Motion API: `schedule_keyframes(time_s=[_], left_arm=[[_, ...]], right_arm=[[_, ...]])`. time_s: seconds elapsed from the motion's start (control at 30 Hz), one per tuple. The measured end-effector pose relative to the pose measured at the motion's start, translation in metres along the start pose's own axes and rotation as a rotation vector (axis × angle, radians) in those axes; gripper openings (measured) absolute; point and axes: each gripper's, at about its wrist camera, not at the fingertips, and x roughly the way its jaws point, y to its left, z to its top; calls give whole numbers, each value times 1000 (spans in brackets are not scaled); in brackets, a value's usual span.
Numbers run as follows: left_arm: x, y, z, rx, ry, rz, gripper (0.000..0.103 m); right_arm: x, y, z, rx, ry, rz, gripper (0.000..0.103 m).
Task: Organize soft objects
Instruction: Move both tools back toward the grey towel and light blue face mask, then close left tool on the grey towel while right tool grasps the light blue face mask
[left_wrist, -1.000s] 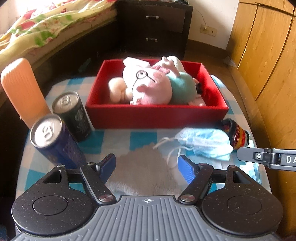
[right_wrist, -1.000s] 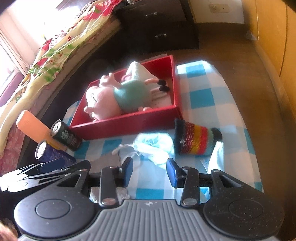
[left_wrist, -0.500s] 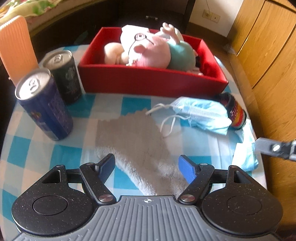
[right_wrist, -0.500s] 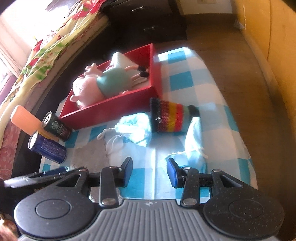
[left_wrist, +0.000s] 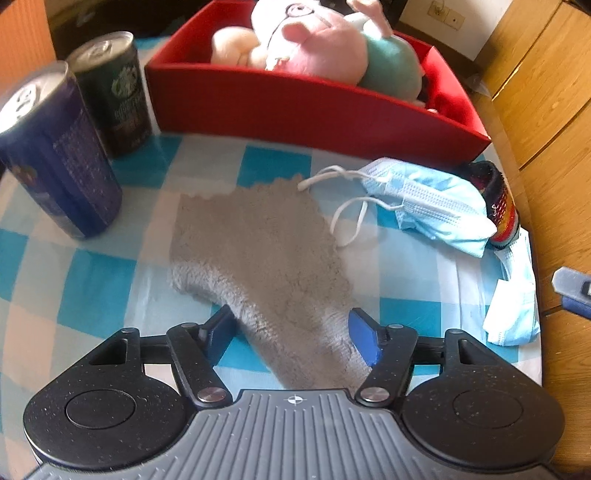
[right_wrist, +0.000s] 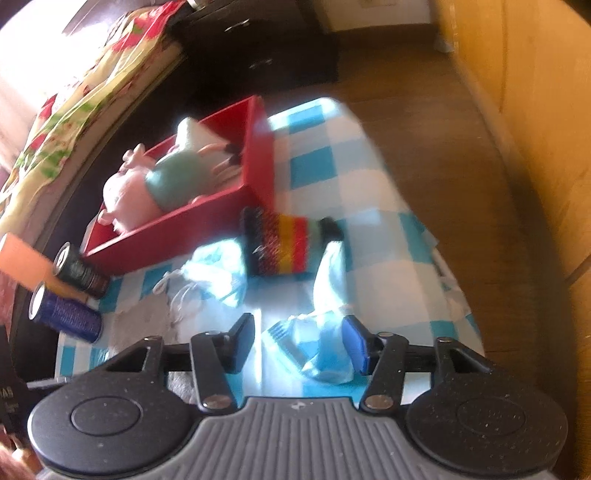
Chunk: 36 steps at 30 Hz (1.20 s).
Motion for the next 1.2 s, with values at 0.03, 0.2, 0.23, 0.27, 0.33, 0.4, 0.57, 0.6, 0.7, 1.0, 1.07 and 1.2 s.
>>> schedule_keyframes(time_s=[0.03,0.2,0.23,0.27,0.33,0.4,0.57,0.6,0.7,1.0,1.07,1.2], left_arm=[[1,-2,0,11,-1,9,64],[3,-11,-3,61,-3,50,55],[2,-13,-3,77,-1,55,49],[1,-13,-4,77,-1,50,47],[0,-11,-4,77,4,35,29],[-2,-10,-5,79,4,22,23],[-4,-12,-7,85,11,1,20],[-6,-11,-6,74,18,-21,19],[-14,-12,-4,70,12,-55,18],[-55,-6,-1,45,-54,-145,17],[-62,-5,-3,46,-73,-147,17],[-65,9,-13,4,-73,-148,26]], right_arm=[[0,-2,1,8,-4,-5,37],[14,0,-4,-3,31,-22,38],[18,2,-5,-10,42,-23,38],[22,5,-6,-21,52,-25,38],[29,11,-9,-51,56,-40,38],[35,19,-14,-92,50,-60,38],[47,32,-21,-179,81,-100,25],[48,33,-22,-185,90,-96,16],[44,36,-22,-179,98,-56,2],[17,53,-26,-199,89,95,0],[14,56,-27,-195,88,128,0],[11,60,-26,-190,82,153,0]])
